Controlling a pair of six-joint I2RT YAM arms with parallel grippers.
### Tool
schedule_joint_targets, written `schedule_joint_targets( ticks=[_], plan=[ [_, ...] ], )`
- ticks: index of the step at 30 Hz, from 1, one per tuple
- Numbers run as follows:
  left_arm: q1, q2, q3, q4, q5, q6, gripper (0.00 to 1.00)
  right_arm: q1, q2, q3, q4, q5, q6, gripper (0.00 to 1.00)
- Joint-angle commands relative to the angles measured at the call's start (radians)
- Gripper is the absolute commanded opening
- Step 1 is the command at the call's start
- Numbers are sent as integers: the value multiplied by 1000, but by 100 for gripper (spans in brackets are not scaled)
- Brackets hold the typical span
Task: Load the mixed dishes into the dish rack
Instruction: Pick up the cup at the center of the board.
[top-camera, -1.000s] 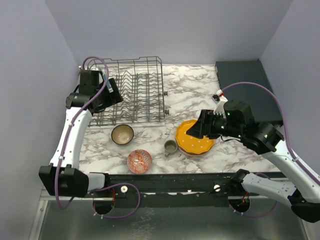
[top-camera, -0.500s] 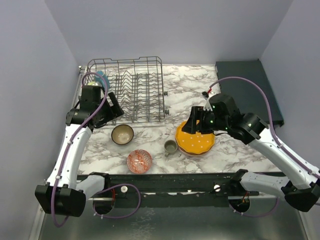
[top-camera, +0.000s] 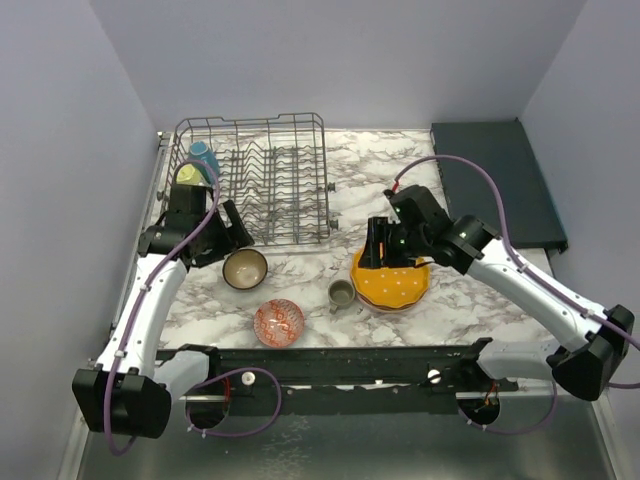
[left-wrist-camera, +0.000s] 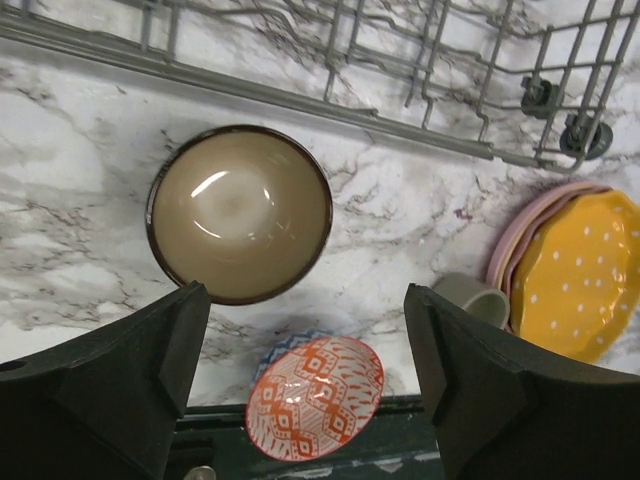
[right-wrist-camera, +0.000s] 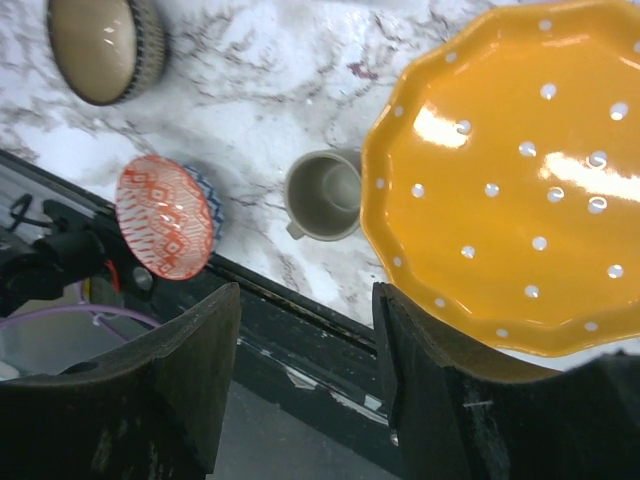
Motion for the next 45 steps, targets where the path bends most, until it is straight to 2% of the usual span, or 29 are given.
schedule_joint_targets(
  ticks=[1, 5, 14, 24, 32, 41, 45],
  plan=[
    [-27, -11, -14, -3, 152, 20, 86, 6, 51, -38, -22, 18, -13, 60],
    [-132, -7, -8, -2, 162, -19, 86, 6, 77, -57, -21, 55, -9, 60],
    [-391, 41, -5, 39, 53, -141, 82, 6, 106, -100, -25, 106, 9, 59],
    [-658, 228, 9, 135, -73, -221, 77, 7, 73, -143, -32, 97, 41, 56],
    [-733, 379, 23, 209, -113, -228, 76, 7, 37, -162, -34, 95, 53, 56],
    [-753, 499, 23, 271, -117, -227, 62, 8, 11, -172, -47, 94, 61, 56],
    [-752, 536, 29, 284, -148, -218, 59, 8, 9, -183, -42, 84, 67, 56]
  ],
)
